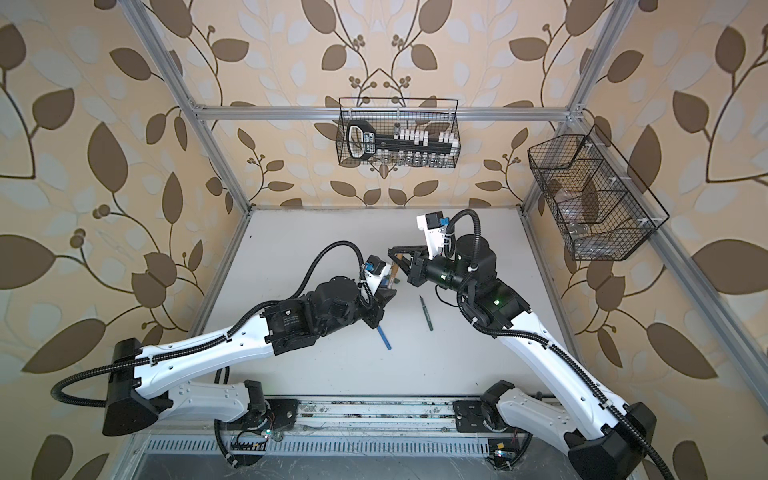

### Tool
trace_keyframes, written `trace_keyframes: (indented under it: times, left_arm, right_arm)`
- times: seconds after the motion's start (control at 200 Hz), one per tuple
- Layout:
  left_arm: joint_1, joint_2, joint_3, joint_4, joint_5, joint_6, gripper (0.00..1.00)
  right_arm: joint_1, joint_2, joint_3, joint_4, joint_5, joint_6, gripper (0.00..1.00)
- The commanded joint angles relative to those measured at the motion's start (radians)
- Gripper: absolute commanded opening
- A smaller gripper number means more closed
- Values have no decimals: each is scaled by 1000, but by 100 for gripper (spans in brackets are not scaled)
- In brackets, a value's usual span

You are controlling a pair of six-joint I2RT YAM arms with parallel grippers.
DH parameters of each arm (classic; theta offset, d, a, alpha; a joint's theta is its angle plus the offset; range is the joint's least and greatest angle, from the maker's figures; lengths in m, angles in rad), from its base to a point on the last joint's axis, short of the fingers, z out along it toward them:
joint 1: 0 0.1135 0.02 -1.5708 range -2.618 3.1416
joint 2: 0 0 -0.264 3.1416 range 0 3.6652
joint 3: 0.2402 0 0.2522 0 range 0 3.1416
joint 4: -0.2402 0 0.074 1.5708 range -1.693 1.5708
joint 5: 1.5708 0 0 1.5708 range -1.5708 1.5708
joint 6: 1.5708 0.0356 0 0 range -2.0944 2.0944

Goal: Insert the pens into the pen caps

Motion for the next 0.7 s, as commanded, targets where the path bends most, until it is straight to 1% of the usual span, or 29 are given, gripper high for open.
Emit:
trace_keyframes:
  times: [0.0,0.07,0.18,0.255,0.345,0.405,0.546,0.696]
  left_arm:
    - [54,-8,98,205,-44,31,0]
    - [99,-14,93,237,5,17,0]
    - [170,-27,71,320,128,12,0]
    - [198,-17,95,322,146,15,0]
    - [216,3,127,332,179,31,0]
    - [229,20,149,338,194,35,0]
    - [259,44,179,353,204,53,0]
    - [306,59,208,387,214,58,0]
  right_arm:
    - [55,7,-71,-112,-33,41,0]
    - [63,-2,-110,-114,-23,57,0]
    - [67,-23,-189,-79,-24,122,0]
    - [80,-33,-258,-12,-39,188,0]
    - [115,-35,-331,53,-20,260,0]
    - [136,-30,-371,103,-27,299,0]
    - [174,-41,-406,95,-1,328,0]
    - [202,-55,-473,149,-6,400,0]
